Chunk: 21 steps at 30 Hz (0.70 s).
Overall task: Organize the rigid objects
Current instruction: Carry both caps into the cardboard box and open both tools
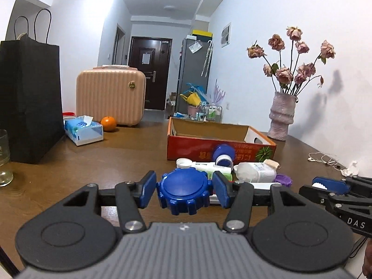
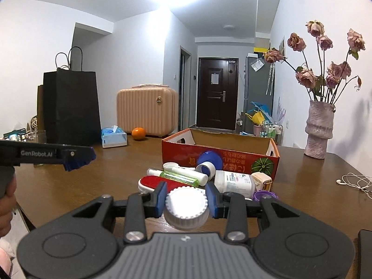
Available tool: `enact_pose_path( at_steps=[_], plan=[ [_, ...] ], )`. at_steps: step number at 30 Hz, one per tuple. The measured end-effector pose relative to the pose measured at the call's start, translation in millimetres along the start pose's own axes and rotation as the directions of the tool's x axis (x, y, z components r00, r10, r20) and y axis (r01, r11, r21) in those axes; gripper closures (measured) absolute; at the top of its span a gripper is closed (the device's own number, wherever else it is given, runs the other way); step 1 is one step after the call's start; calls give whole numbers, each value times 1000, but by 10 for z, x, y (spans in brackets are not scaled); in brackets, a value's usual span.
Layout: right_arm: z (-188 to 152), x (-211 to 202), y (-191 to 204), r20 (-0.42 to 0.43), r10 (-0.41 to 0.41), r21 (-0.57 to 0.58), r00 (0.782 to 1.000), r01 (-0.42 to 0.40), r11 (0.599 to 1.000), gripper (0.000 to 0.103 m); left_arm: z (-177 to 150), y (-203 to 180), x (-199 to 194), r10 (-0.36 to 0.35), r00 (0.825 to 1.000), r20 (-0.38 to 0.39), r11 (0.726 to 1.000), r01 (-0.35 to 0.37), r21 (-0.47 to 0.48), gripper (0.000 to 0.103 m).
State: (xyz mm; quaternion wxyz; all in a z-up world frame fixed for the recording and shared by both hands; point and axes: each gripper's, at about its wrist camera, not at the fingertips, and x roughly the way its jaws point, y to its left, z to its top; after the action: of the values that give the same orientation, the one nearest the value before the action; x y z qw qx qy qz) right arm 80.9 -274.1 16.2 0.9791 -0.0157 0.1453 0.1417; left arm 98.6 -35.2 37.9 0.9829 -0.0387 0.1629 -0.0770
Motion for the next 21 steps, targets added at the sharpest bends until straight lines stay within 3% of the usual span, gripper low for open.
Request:
enact_pose_path(
  at_steps=[5,9,14,17,19,21],
  plan=[
    [152,213,-186,1,25,2,1000,-25,1000,68,245,66,279,-18,1000,20,1000,18,-1,49],
    [552,740,-561,-34,74,36,997,-73,997,68,779,162,1065,-64,998,-5,998,64,-1,49],
    [1171,2083,-1084,-154,51,56,987,-43,997,68,1377,52,2524,-58,989,-138,998,61,18,49],
    [1415,3068,-1411,-270,-26,30,963,35,999,68,1598,-106,3466,-52,975,-215,996,67,64,49],
    [1478,3678,-1734,-374,-24,104,927,68,992,68,1645,-176,4147,5,943,-334,998,17,62,49],
    [1479,4171,-1974,-447,-54,139,893,129,982,68,1644,-210,4700,18,892,-452,999,2,43,49]
  ],
)
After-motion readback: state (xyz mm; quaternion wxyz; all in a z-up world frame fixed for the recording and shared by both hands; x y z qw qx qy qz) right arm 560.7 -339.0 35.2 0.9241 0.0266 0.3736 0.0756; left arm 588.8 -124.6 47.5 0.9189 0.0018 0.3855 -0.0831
